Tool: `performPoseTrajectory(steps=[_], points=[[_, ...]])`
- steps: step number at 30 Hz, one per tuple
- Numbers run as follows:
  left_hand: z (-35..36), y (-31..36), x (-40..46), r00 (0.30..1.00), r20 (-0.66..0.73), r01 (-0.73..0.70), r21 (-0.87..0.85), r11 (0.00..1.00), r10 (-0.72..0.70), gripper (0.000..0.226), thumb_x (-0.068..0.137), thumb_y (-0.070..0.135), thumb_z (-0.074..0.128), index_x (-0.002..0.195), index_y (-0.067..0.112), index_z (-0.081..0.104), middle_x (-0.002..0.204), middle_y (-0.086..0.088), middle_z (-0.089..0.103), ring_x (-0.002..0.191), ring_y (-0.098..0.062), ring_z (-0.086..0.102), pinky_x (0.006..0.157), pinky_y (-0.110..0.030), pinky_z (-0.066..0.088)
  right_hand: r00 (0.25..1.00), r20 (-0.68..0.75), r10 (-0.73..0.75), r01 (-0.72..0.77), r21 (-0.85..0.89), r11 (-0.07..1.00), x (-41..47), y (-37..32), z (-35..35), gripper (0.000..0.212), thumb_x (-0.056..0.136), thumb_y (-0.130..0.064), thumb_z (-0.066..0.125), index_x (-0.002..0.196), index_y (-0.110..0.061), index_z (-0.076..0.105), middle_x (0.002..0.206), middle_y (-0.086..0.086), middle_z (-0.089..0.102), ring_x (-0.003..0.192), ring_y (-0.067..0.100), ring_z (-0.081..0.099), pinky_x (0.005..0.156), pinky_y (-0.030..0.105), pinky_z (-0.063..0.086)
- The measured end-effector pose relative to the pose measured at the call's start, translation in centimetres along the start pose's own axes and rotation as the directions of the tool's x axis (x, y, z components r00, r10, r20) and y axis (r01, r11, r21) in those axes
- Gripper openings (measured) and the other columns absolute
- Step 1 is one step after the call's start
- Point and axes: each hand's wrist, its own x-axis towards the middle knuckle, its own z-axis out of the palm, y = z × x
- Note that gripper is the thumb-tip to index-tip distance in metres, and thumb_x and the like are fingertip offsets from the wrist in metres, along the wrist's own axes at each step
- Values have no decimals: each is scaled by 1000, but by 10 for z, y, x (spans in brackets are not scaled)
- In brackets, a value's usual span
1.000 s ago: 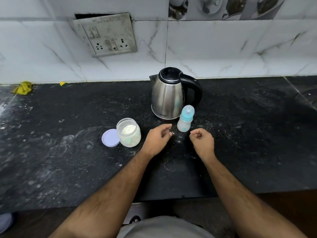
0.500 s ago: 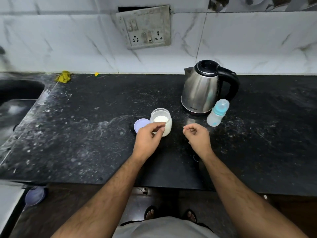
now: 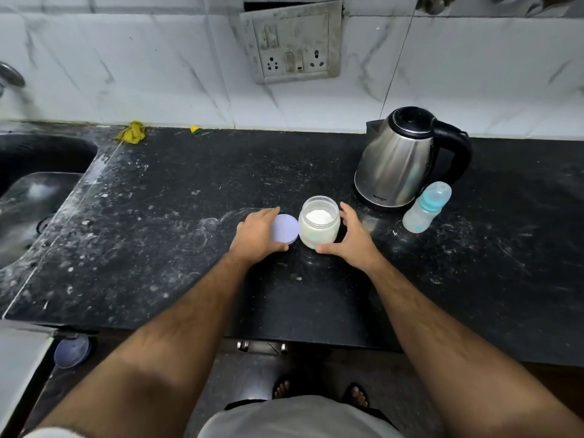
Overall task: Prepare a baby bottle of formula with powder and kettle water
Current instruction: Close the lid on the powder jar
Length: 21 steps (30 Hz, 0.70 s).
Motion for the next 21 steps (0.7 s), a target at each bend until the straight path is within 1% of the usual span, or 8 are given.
performPoseTrajectory(steps=[2,5,9,12,15,18,19,21], points=[[1,2,9,995,104,-26,120,992,14,107,72,42,84,156,22,22,164,3,22,149,-23,19,118,-53,22,1000,21,-3,3,-3,1000,3,0,2,129,54,-28,95,157,-22,17,155,-4,40,143,15,35,118,36,28],[4,4,22,987,153,-76,207,975,44,110,72,45,83,157,24,17,165,4,18,150,-23,17,118,-52,21,1000,10,-18,18,-11,1000,6,0,5,130,44,-43,90,154,-27,24,149,-12,45,137,12,41,115,36,34],[7,8,32,984,163,-116,251,961,76,105,72,47,82,155,27,22,162,6,27,148,-22,23,117,-51,23,998,-21,-54,55,25,998,6,-2,9,106,56,-28,94,145,-30,37,129,-20,51,124,8,49,106,31,40],[9,11,35,984,165,-116,295,949,69,97,75,41,80,154,26,26,159,6,33,144,-25,30,115,-52,26,998,-47,-37,39,42,998,5,-5,10,95,58,-33,94,138,-33,43,122,-19,57,115,6,54,98,27,44],[11,12,36,988,146,-94,305,948,52,94,76,39,80,153,26,28,157,3,36,141,-27,33,114,-52,29,998,-51,-31,34,49,998,2,-8,8,89,59,-35,93,134,-32,46,119,-17,59,110,5,56,90,23,42],[13,11,33,996,83,-54,266,963,33,94,76,45,78,153,26,29,151,-4,40,138,-31,37,112,-49,34,997,-73,-16,20,46,999,1,-6,3,83,58,-32,92,128,-32,48,117,-15,61,108,9,58,90,26,45],[13,11,32,999,46,-28,210,977,19,93,76,47,77,153,25,30,149,-6,41,136,-31,37,111,-48,35,997,-78,-11,16,64,998,0,-5,1,81,59,-31,92,127,-31,48,116,-13,62,108,9,59,92,27,47],[13,13,32,999,-24,28,-11,1000,-28,91,76,47,76,152,23,33,147,-10,41,136,-31,38,112,-46,36,997,-79,7,4,143,990,-3,-3,-5,77,63,-24,91,125,-25,46,119,-8,62,109,10,60,94,27,49]])
